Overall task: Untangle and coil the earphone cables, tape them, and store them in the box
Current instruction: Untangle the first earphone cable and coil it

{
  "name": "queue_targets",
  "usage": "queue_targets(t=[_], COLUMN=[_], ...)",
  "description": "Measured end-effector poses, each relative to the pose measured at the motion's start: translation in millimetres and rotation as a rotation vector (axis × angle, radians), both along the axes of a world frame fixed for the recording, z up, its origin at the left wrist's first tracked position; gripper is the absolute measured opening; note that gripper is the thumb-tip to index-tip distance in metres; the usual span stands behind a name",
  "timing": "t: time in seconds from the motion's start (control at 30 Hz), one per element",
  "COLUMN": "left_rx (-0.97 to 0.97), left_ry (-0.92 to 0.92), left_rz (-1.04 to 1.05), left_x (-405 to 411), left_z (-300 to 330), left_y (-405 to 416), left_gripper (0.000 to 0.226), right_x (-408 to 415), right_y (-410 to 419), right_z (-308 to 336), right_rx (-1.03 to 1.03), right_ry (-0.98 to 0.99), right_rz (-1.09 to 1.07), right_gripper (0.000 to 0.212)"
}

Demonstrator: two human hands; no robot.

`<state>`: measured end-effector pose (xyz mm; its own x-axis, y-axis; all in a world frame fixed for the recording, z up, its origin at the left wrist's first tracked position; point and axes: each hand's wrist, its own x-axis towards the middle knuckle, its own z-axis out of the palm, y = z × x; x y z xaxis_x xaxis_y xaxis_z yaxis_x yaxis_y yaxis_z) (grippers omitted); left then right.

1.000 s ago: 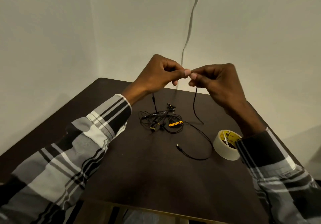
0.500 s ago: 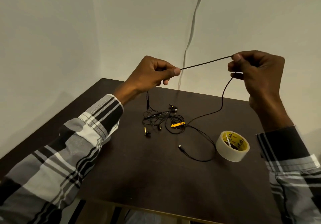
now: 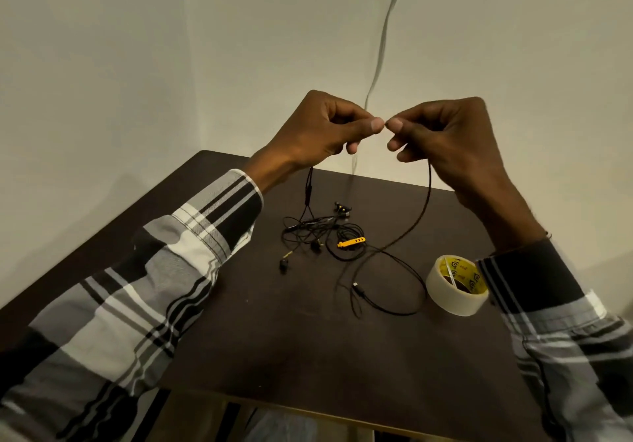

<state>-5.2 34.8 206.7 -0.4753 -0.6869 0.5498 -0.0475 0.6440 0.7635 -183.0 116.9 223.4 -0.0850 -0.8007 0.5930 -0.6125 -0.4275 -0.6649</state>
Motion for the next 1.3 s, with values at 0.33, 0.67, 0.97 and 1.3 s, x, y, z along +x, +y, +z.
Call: queue_targets(t=[0.33,0.67,0.97,1.3], left_rx=[0.098,0.087,-0.021,0.054], left_ry=[0.022,0.068,-0.035,-0.159], left_rz=[0.047,0.009,-0.004,0.095], left_x=[23,14,-4,19], left_z=[-13,-16,-7,-57], left_y=[-14,-17,-15,-40], left_gripper=[0.026,0.018,0.023,0.02], right_x=[-38,-48,1,-22], right_y=[-1,-9,-15,-12], right_z=[19,3,-2,6], right_rx=[-0.162,0.004,0.116,-0.032], right_ry=[-0.219,0.016,0.038,-0.151], right_rz=[-0.139,-0.185,0.095,-0.008], right_gripper=[0.013,0.019,0.019,0.009])
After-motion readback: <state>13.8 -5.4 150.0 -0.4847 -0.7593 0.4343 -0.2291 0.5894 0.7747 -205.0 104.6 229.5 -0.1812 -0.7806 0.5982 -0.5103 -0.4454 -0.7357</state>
